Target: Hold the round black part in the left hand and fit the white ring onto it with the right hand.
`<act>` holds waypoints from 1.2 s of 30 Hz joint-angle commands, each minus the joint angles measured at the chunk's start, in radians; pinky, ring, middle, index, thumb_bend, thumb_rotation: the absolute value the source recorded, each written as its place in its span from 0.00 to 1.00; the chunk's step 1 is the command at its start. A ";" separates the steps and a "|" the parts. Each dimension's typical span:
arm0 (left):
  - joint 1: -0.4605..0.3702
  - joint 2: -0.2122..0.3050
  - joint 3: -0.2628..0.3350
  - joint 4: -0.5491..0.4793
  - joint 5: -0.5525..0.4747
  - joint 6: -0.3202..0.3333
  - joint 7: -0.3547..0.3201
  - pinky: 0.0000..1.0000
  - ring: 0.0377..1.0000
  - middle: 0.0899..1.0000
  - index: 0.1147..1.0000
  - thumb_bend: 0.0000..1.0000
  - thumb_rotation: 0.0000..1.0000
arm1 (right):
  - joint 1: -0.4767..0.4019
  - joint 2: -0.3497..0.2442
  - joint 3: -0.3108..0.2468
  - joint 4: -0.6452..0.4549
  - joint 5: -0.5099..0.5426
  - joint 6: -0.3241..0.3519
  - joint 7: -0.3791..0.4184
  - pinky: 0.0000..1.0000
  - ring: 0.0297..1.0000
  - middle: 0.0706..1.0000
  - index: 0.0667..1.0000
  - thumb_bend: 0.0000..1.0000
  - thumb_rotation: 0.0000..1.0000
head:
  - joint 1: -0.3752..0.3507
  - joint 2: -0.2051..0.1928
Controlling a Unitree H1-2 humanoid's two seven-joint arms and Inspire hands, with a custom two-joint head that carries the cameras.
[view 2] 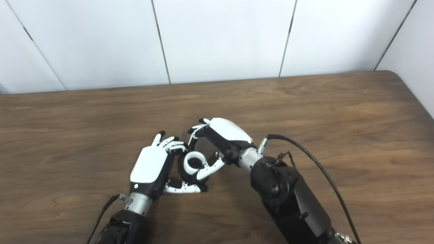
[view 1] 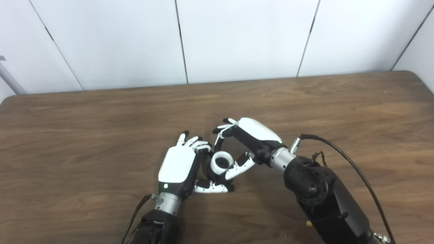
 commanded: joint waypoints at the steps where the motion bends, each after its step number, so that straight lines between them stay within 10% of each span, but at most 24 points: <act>1: 0.005 -0.005 -0.008 0.023 0.019 0.013 0.005 1.00 0.86 0.72 0.42 0.52 0.06 | -0.025 0.004 -0.002 -0.013 0.007 -0.030 -0.021 1.00 0.98 0.84 0.45 0.52 0.13 | 0.000 0.001; 36: 0.001 -0.007 -0.013 0.017 0.013 0.022 0.001 1.00 0.86 0.72 0.42 0.52 0.06 | -0.018 0.008 0.002 0.010 0.005 -0.023 -0.022 1.00 0.98 0.84 0.45 0.52 0.14 | 0.000 0.004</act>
